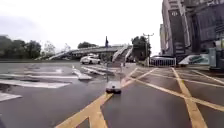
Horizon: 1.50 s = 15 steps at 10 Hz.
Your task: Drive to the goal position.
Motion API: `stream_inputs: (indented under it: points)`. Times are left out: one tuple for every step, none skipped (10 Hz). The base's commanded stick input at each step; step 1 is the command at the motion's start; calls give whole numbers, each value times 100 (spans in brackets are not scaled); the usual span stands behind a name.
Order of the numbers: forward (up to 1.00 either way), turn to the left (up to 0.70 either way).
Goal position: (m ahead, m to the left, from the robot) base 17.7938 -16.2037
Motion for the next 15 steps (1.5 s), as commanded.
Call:
stream_inputs:
  points:
    - [69,-7]
    - [69,1]
    - [69,1]
    - [69,1]
    - [69,1]
    - [69,1]
    - [69,1]
    - [69,1]
    - [69,1]
    - [69,1]
    - [69,1]
    - [69,1]
    - [69,1]
    - [69,1]
    - [69,1]
